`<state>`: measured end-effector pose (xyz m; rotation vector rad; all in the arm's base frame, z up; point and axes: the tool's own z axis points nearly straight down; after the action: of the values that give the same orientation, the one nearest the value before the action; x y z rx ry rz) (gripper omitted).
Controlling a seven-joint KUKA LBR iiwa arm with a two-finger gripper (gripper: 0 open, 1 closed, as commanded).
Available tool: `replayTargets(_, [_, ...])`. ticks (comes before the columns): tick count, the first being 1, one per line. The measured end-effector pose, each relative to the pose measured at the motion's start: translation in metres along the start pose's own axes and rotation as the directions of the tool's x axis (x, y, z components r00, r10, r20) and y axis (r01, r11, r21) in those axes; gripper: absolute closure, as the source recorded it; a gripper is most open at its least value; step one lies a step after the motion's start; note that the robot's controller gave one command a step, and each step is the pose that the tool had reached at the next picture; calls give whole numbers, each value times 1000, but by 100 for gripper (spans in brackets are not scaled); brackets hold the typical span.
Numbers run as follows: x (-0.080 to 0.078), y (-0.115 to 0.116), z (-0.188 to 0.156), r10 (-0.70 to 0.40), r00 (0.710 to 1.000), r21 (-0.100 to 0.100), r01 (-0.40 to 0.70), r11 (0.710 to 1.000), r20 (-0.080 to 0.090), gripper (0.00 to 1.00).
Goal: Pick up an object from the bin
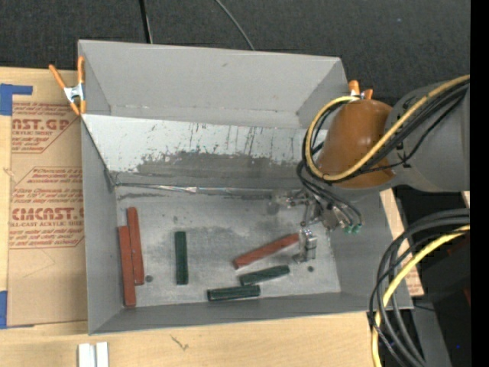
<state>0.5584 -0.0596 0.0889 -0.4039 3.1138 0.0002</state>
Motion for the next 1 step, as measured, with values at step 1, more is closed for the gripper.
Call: replayTargets(1, [26,2,19,-60,998,0,60,998,0,100])
